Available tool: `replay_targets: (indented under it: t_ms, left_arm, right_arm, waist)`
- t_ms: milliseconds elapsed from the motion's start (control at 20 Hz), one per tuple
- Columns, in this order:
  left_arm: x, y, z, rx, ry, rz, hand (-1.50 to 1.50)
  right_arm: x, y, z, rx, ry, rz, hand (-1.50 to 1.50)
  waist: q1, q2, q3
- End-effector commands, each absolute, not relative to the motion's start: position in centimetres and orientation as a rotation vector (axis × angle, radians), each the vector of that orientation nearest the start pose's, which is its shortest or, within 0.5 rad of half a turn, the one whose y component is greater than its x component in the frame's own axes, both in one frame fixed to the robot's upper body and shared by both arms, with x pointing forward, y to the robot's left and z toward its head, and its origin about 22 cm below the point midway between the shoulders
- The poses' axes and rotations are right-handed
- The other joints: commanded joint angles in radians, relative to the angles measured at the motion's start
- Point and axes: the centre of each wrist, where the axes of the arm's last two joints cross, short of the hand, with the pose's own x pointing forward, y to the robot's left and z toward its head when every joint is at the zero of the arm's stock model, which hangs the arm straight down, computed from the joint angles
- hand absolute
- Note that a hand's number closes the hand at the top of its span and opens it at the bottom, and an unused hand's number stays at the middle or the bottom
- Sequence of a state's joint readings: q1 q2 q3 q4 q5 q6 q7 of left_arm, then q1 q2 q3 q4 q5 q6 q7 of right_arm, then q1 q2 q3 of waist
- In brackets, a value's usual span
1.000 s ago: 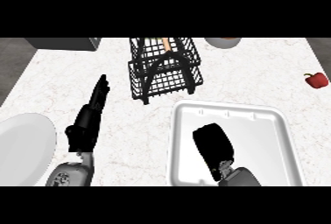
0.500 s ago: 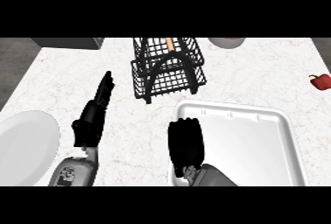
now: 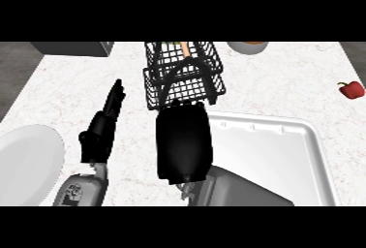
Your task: Pick the lemon from the tray and place it in the tiered basket
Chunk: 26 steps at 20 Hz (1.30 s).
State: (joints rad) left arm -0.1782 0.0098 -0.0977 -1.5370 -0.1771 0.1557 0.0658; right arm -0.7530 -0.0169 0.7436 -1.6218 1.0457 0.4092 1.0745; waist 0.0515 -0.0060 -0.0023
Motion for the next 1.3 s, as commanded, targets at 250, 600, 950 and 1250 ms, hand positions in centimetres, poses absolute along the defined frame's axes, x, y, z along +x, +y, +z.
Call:
replay_targets:
  t_ms: [250, 600, 950, 1250]
  left_arm:
    - [27.4, 19.5, 3.1, 0.153, -1.662, -0.138, 0.00]
    - [27.8, 18.3, 3.5, 0.134, -1.672, -0.140, 0.00]
    - [27.9, 18.7, 2.5, 0.162, -1.673, -0.131, 0.00]
    - [27.2, 20.6, 2.0, 0.178, -1.667, -0.118, 0.00]
  right_arm:
    - [25.2, 2.6, 25.5, -1.274, -1.285, 1.046, 1.50]
    - [27.0, 3.8, 28.5, -1.067, -1.360, 0.885, 1.50]
    - [30.8, 5.3, 28.7, -1.138, -1.362, 0.871, 1.50]
    - [34.5, 5.4, 29.3, -1.208, -1.316, 0.911, 1.50]
  waist:
    - [0.001, -0.005, -0.002]
    - [0.002, 0.003, -0.001]
    - [-0.017, 0.009, 0.000]
    - [-0.020, 0.009, 0.001]
